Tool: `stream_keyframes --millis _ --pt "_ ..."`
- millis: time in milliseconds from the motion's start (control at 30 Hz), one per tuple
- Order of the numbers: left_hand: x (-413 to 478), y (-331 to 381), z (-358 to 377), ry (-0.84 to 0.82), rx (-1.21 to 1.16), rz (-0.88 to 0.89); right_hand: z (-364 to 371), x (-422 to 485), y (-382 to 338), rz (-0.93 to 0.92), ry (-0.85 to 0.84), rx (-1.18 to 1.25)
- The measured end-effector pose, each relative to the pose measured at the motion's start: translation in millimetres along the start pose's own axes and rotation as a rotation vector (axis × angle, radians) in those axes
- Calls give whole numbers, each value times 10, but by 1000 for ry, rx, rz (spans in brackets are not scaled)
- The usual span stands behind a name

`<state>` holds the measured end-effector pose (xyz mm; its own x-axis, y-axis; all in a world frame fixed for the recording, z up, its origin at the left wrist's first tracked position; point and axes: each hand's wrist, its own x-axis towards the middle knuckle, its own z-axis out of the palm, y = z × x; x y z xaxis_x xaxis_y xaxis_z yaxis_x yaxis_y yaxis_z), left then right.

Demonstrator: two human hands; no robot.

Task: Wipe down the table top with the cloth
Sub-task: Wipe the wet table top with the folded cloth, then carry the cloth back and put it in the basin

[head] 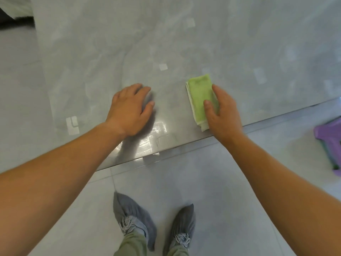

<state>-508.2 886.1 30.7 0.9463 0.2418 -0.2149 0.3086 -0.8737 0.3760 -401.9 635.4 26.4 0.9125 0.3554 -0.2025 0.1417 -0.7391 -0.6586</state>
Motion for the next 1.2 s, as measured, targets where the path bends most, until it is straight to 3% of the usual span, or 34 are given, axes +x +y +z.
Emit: stream_keyframes --millis 267,600,733,933,1067,1200 --pt "423 920 -80 -122 -356 -135 -435 -252 124 277 -74 84" --pt "1160 1246 14 -336 -170 -43 -213 74 -10 553 -111 172" --pt "1309 1239 -20 -459 -270 -74 -296 30 0 555 -114 281" --pt "1448 1878 -188 -535 -795 -113 -966 28 186 681 94 772" --pt "1577 2772 -91 -616 -1007 -220 -1682 41 608 824 257 1256" --pt "1695 3858 132 -688 -1137 -317 -2468 -15 1226 888 421 1470"
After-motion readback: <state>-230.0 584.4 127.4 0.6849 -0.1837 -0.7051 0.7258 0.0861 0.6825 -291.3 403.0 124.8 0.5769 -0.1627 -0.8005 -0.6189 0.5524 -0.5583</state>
